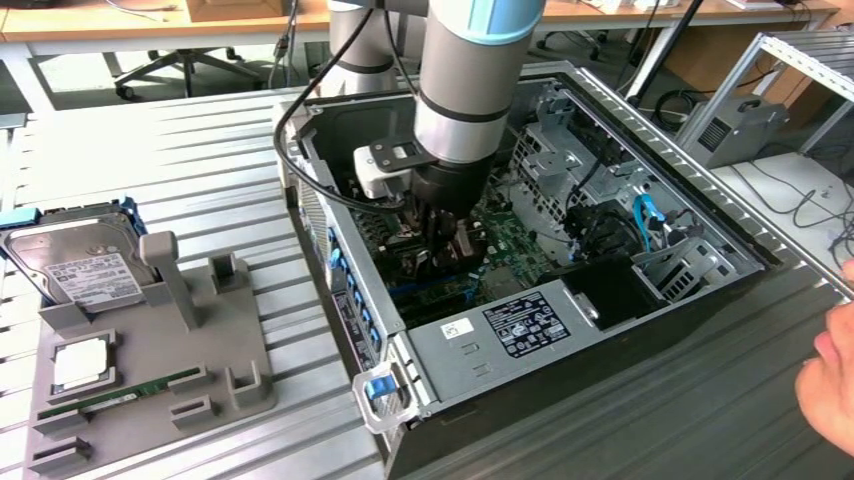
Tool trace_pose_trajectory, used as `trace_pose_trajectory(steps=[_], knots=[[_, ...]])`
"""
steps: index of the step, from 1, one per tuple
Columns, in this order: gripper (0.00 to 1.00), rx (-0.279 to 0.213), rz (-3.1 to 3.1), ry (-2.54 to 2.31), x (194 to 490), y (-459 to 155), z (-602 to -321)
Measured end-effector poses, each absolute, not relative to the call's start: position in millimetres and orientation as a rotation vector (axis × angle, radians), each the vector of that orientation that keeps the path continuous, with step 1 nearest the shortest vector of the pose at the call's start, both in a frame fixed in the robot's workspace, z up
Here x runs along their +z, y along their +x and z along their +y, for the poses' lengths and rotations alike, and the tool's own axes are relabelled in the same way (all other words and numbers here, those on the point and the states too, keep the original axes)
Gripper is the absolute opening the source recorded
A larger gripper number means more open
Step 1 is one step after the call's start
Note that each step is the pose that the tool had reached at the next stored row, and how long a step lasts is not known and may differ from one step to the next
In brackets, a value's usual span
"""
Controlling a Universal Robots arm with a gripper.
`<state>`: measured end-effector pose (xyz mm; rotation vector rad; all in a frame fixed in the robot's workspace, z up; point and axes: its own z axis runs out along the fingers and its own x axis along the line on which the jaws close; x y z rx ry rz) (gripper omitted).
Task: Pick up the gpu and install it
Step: 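Insert the gpu into the slot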
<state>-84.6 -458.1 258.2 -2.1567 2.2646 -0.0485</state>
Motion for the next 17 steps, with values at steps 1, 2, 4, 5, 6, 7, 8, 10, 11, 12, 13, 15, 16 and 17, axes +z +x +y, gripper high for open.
trace_pose_trajectory(steps=[1, 2, 4, 5, 6, 7, 8, 10, 11, 12, 13, 15, 16, 17], knots=[[0.27, -0.049, 2.265, -2.157, 258.0, -84.6, -458.1], [0.27, -0.049, 2.265, -2.157, 257.7, -84.6, -458.1], [0.27, -0.049, 2.265, -2.157, 257.5, -84.6, -458.1], [0.27, -0.049, 2.265, -2.157, 257.5, -84.6, -458.1], [0.27, -0.048, 2.265, -2.157, 257.4, -84.6, -458.1], [0.27, -0.048, 2.265, -2.157, 257.4, -84.6, -458.1], [0.27, -0.048, 2.265, -2.156, 257.3, -84.6, -458.1], [0.27, -0.048, 2.265, -2.157, 257.1, -84.9, -458.1], [0.27, -0.048, 2.265, -2.156, 257.0, -85.4, -458.1], [0.27, -0.049, 2.265, -2.156, 257.1, -86.4, -458.1], [0.27, -0.048, 2.265, -2.156, 257.0, -87.3, -458.1], [0.27, -0.048, 2.265, -2.156, 257.0, -87.4, -458.1], [0.27, -0.048, 2.265, -2.156, 257.1, -87.4, -458.1], [0.27, -0.048, 2.265, -2.156, 257.1, -87.4, -458.1]])
